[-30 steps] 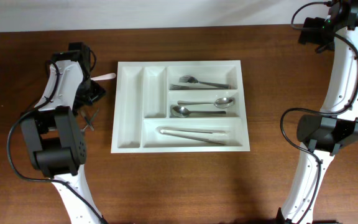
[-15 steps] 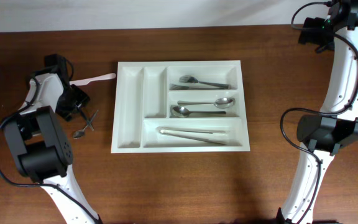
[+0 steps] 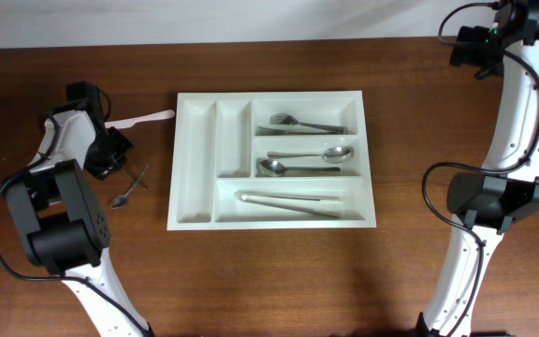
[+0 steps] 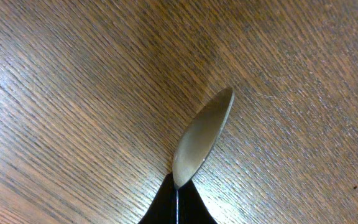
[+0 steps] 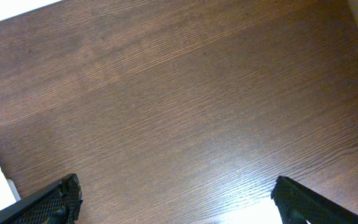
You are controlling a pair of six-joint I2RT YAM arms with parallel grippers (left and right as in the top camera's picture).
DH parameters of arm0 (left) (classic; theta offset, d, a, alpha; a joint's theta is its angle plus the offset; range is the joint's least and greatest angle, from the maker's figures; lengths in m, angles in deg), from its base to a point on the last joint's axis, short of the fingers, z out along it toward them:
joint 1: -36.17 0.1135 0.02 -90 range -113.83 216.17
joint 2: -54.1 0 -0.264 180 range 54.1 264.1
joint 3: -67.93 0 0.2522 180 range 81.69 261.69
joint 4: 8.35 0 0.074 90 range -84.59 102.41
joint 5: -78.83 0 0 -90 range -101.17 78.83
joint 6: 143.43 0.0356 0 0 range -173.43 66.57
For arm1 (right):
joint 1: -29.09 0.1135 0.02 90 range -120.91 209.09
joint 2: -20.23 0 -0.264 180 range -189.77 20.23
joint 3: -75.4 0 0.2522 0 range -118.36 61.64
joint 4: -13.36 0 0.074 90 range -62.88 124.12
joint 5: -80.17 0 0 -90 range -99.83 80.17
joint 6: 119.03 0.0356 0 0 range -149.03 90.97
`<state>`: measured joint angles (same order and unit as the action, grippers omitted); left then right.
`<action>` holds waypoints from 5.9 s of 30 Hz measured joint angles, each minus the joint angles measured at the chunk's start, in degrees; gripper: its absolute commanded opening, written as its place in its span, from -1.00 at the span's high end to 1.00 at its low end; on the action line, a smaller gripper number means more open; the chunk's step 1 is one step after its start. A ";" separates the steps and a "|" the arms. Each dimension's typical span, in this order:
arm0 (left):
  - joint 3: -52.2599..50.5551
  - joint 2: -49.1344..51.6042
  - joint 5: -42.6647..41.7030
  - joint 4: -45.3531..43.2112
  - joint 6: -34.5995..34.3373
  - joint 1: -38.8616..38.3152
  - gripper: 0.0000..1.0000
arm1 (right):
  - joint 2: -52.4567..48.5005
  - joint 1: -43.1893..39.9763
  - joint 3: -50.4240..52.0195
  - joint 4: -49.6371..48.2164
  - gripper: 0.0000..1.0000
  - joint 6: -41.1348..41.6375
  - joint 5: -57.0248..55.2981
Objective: Pack container
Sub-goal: 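Lower the left gripper and grasp the spoon handle, then place the spoon in the tray's leftmost narrow compartment and release, then move the left gripper over the white plastic knife, then lower the left gripper and grasp the white knife handle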
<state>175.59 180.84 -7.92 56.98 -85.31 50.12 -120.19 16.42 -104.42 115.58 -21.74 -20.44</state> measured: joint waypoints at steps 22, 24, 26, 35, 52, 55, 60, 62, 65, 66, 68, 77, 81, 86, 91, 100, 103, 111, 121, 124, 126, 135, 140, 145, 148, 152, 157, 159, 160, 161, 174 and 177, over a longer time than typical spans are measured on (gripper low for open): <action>22.08 -0.46 -3.23 18.43 20.87 -2.10 0.96 | 0.00 0.00 0.00 0.00 -0.98 0.07 0.00; 22.62 -0.74 -5.03 19.32 24.26 -3.65 0.96 | 0.00 0.00 0.00 0.00 -0.98 0.02 0.00; 22.69 -0.81 -6.27 19.96 27.19 -5.77 0.96 | 0.00 0.00 0.00 0.00 -0.98 0.02 0.00; 22.69 -0.81 -7.85 20.35 35.95 -18.82 0.96 | 0.00 0.00 0.00 0.00 -0.97 0.04 0.00; 22.69 7.06 -7.34 20.90 33.18 -21.09 -0.02 | 0.00 0.00 0.00 0.00 -0.98 0.02 0.00; 22.69 7.58 -7.72 20.85 32.74 -21.09 -0.12 | 0.00 0.00 0.00 0.00 -0.98 -0.02 0.00; 23.63 7.74 -7.50 21.64 32.70 -21.22 -0.11 | 0.00 0.00 0.00 0.00 -0.98 0.02 0.00; 25.00 7.78 -7.37 22.67 32.70 -21.18 -0.11 | 0.00 0.00 0.00 0.00 -0.98 -0.02 0.00; 28.89 7.85 -7.34 24.79 32.70 -20.90 -0.07 | 0.00 0.00 0.00 0.00 -0.98 0.04 0.00; 32.00 7.85 -7.34 25.70 32.70 -20.59 -0.05 | 0.00 0.00 0.00 0.00 -0.98 0.07 0.00; 36.46 7.87 -7.34 27.26 32.70 -19.96 -0.04 | 0.00 0.00 0.00 -0.02 -0.98 0.00 0.00; 45.40 7.85 2.64 31.52 19.93 -12.31 -0.03 | 0.00 0.00 0.00 0.00 -0.98 0.07 0.00; 45.27 7.85 6.58 33.07 14.05 -7.52 -0.03 | 0.00 0.00 0.00 0.00 -0.98 0.04 0.00; 41.66 7.85 8.87 30.29 11.30 -4.59 0.19 | 0.00 0.00 0.00 0.00 -0.97 0.04 0.00; 32.98 7.87 8.90 22.93 16.79 -4.76 0.16 | 0.00 0.02 0.00 0.00 -0.97 0.02 0.00; 24.87 7.96 7.37 11.06 28.76 -4.87 -0.11 | 0.00 0.00 0.00 0.00 -0.98 0.04 0.00; 24.87 7.96 6.34 9.01 24.48 -4.90 -0.11 | 0.00 0.00 0.00 0.00 -0.98 0.02 0.00; 24.87 7.96 5.75 6.25 -0.90 -5.97 -0.26 | 0.00 0.00 0.00 0.00 -0.98 0.04 0.00; 24.87 13.75 5.53 -0.31 -16.11 -12.66 -0.33 | 0.00 0.00 0.00 0.00 -0.98 0.00 0.00; 24.92 14.45 5.55 -0.35 -19.98 -12.74 -0.33 | 0.00 0.00 0.00 -0.02 -0.98 0.04 0.00; 24.92 14.45 5.55 -0.37 -21.64 -12.37 -0.33 | 0.00 0.00 0.00 0.00 -0.98 0.07 0.00; 25.18 14.45 5.60 3.74 -23.12 -9.92 -0.08 | 0.00 0.00 0.00 0.00 -0.98 0.04 0.00; 25.35 14.45 5.81 9.29 -23.26 -9.57 -0.03 | 0.00 0.00 0.00 0.00 -0.98 0.04 0.00; 25.46 14.45 6.40 10.16 -23.02 -9.60 0.11 | 0.00 0.00 0.00 0.00 -0.98 0.07 0.00; 25.46 14.45 7.85 10.49 -22.29 -9.53 0.28 | 0.00 0.00 0.00 0.00 -0.98 0.04 0.00; 25.46 14.45 9.29 10.84 -21.62 -8.90 0.45 | 0.00 0.00 0.00 0.00 -0.98 0.04 0.00; 25.46 14.49 9.97 11.06 -21.42 -6.95 0.67 | 0.00 0.00 0.00 0.00 -0.98 0.04 0.00; 25.44 14.51 10.38 11.28 -21.33 -6.16 0.72 | 0.00 0.02 0.00 0.00 -0.98 0.00 0.00; 25.44 14.51 10.45 11.39 -21.29 -5.86 0.72 | 0.00 0.00 0.00 0.00 -0.98 0.02 0.00; 25.44 14.51 10.54 11.43 -21.24 -5.64 0.72 | 0.00 0.00 0.00 0.00 -0.98 0.04 0.00; 25.44 14.56 10.82 11.58 -18.16 -5.22 0.96 | 0.00 0.00 0.00 0.00 -0.98 0.02 0.00; 25.44 14.56 10.80 11.67 -16.70 -5.18 0.96 | 0.00 0.00 0.00 0.00 -0.98 0.04 0.00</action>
<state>201.04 195.40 2.88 68.66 -102.00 44.94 -120.19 16.42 -104.42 115.58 -21.70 -20.44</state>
